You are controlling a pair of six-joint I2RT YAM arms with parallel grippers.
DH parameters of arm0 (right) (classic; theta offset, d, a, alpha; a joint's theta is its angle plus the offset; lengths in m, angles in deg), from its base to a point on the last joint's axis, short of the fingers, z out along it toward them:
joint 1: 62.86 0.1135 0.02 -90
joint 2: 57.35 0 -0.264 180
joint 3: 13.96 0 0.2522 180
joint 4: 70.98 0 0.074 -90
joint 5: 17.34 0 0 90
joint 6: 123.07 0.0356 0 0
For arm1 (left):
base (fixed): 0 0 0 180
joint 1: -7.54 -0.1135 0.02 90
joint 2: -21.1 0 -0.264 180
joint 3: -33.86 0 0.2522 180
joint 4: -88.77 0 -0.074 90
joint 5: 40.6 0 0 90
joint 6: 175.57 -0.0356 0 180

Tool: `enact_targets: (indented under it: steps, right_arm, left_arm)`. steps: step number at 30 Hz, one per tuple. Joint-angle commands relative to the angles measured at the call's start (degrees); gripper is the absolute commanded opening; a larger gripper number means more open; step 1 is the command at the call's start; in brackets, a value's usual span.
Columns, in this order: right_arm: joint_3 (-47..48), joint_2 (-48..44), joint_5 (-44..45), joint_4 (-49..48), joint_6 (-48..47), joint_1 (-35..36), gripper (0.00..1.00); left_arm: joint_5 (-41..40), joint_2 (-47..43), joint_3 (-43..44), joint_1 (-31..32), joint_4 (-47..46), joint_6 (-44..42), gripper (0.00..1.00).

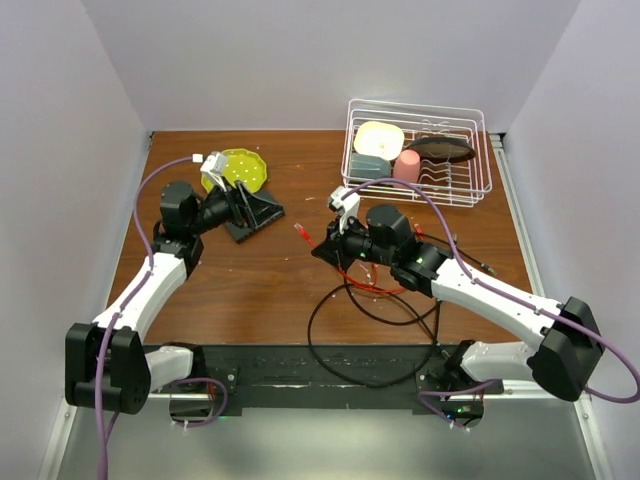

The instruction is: Insert the plug into the switch port

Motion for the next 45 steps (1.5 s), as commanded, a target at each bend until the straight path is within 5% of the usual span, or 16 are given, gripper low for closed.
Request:
enact_targets:
  steps: [1, 20, 25, 29, 31, 34, 37, 45]
  right_arm:
    - [2.07, -0.82, -3.33, -5.86, 2.51, 0.09, 0.00]
    - [3.04, -1.70, -3.86, -8.42, 4.89, 0.09, 0.00]
    - [3.21, -1.96, -3.34, -7.89, 4.80, 0.09, 0.00]
    - [3.56, -2.05, -2.72, -7.72, 4.97, 0.09, 0.00]
    - [4.09, -2.05, -2.19, -6.84, 4.36, 0.17, 0.00]
    - [4.88, -2.66, -1.31, -5.87, 3.83, 0.09, 0.26]
    - [5.14, -3.45, -1.22, -6.39, 3.92, 0.09, 0.42]
    - [4.44, -1.53, -3.24, -10.96, 6.37, 0.09, 0.47]
  left_arm:
    - [7.73, -0.40, -0.49, 0.31, -9.85, 3.89, 0.80]
    - [12.21, 2.85, 2.94, 7.08, -7.31, -0.86, 0.66]
    - [13.88, 3.12, 3.03, 8.13, -8.80, -0.68, 0.39]
    - [14.68, 3.82, 3.90, 9.63, -9.06, -0.68, 0.00]
    - [14.94, 3.47, 3.73, 9.89, -9.59, -0.94, 0.00]
    - [14.24, 1.37, 2.68, 9.89, -10.73, -2.00, 0.00]
    - [14.41, -0.65, 1.10, 9.89, -13.71, -2.18, 0.00]
    - [16.61, -3.21, -2.60, 9.89, -26.28, 3.62, 0.00]
